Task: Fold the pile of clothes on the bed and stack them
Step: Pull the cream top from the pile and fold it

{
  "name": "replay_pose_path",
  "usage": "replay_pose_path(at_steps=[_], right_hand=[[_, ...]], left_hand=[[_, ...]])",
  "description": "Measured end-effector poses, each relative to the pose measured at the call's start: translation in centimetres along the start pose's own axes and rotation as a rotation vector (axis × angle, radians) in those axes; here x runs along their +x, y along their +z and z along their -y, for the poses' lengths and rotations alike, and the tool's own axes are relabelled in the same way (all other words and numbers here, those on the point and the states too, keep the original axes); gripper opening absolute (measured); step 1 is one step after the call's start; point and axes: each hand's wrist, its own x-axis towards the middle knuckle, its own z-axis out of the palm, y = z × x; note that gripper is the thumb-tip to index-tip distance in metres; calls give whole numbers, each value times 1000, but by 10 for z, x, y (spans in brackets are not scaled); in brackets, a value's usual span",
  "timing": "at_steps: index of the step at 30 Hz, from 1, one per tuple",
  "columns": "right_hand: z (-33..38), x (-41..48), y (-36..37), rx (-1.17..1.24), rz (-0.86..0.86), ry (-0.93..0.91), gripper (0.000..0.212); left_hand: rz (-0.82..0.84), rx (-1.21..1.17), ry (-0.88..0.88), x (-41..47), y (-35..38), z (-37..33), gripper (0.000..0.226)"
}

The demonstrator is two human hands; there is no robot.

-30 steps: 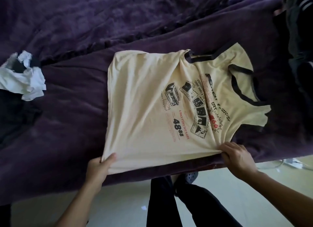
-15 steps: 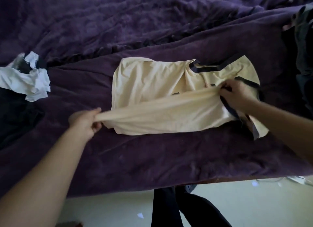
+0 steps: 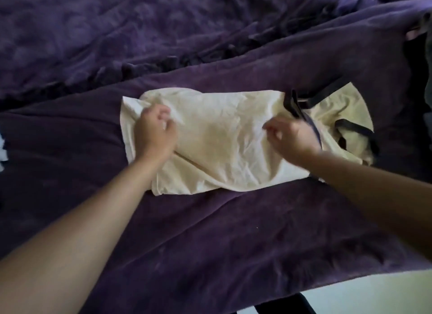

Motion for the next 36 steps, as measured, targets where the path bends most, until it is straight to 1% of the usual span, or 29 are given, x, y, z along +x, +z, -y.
replay_pose_path(at_steps=[2, 3, 4, 6, 9, 11, 14, 16, 17, 18, 20, 21, 22, 23, 24, 26, 28, 30, 33, 36], right_hand=[[-3, -46, 17, -71, 216, -52, 23], [-12, -64, 21, -129, 283, -51, 30], [-25, -75, 21, -189, 321, -24, 38], [-60, -83, 3, -310, 333, 64, 52], [-124, -66, -43, -576, 352, 190, 67], [-161, -42, -77, -651, 313, 304, 72], [-204, -7, -121, -505, 135, 481, 57], [-221, 3, -134, -365, 30, 533, 53], [-223, 2, -132, -272, -5, 547, 53], [-221, -2, -127, -161, -21, 575, 58], [-211, -16, -105, 73, 16, 672, 78], [-206, -25, -91, 146, 50, 711, 85], [-202, -34, -79, 193, 80, 737, 87], [-200, -41, -69, 241, 101, 758, 82], [-200, -46, -65, 322, 114, 778, 72], [-205, -47, -73, 544, 154, 800, 48], [-208, -45, -98, 633, 211, 751, 29], [-197, -42, -131, 657, 247, 666, 22], [-152, -32, -157, 742, 276, 535, 32], [-88, -15, -141, 774, 376, 407, 48]], left_hand=[[211, 175, 199, -31, 34, 1, 31], [287, 292, 263, -44, 49, 4, 34], [345, 395, 276, -52, 59, 10, 36], [418, 523, 206, -61, 68, 23, 39], [436, 605, 156, -61, 72, 32, 42], [448, 641, 113, -58, 74, 28, 43], [443, 690, -5, -57, 75, 11, 42], [377, 726, -21, -61, 81, -9, 37], [341, 728, 18, -66, 86, -22, 36], [317, 713, 86, -72, 94, -37, 34], [307, 654, 237, -85, 116, -67, 32], [324, 627, 297, -92, 130, -81, 33], [360, 607, 340, -98, 144, -94, 34], [410, 591, 362, -103, 159, -104, 36], [464, 570, 357, -108, 172, -112, 37], [536, 544, 281, -112, 189, -121, 37], [534, 530, 186, -113, 193, -124, 39], [474, 469, 101, -113, 182, -125, 39], [359, 370, -38, -114, 152, -119, 35], [236, 305, -191, -122, 120, -105, 30]])
